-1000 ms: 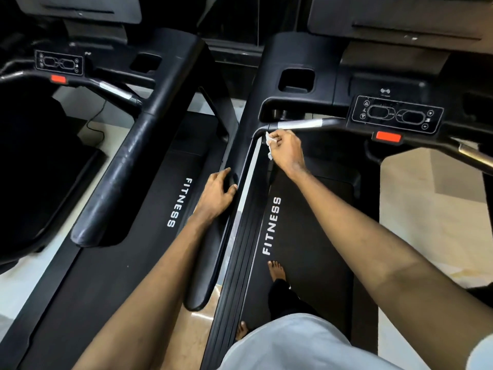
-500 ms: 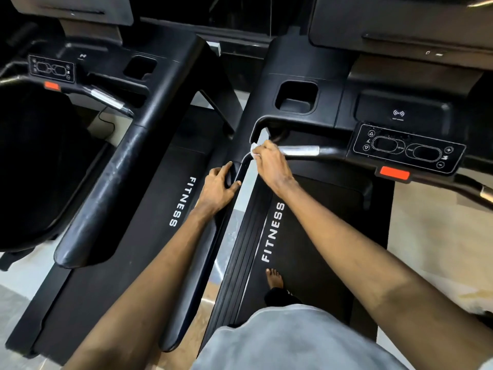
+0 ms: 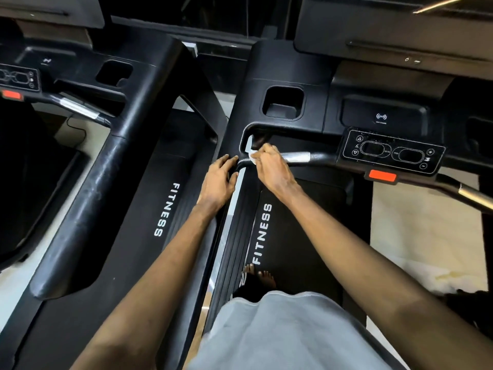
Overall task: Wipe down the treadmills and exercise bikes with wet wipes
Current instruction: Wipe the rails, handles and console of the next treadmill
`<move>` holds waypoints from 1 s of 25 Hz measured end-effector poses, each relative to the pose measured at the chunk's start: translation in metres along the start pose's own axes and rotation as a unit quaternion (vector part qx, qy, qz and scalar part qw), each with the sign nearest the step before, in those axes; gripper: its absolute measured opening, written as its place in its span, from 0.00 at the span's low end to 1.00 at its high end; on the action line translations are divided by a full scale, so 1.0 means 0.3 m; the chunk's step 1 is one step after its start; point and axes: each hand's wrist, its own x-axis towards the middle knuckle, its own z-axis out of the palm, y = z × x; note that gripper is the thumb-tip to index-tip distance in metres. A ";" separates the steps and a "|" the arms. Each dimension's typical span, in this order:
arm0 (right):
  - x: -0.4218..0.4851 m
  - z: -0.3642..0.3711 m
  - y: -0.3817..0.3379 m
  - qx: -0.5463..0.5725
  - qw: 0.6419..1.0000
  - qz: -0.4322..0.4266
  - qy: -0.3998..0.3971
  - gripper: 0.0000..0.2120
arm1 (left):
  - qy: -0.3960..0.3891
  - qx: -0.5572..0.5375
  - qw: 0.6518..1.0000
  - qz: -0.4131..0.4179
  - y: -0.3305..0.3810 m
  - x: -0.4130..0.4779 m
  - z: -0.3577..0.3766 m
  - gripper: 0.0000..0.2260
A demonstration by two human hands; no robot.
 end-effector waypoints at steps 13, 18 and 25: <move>-0.095 -0.100 0.125 -0.026 0.990 0.091 0.108 0.13 | 0.011 0.046 0.983 0.178 -0.016 0.163 0.076 0.21; -0.139 -0.131 0.173 -0.039 0.968 0.174 0.178 0.13 | 0.023 0.015 0.985 0.171 -0.024 0.166 0.085 0.20; -0.135 -0.159 0.138 -0.064 0.982 0.124 0.127 0.13 | 0.027 0.001 0.985 0.168 -0.024 0.156 0.085 0.19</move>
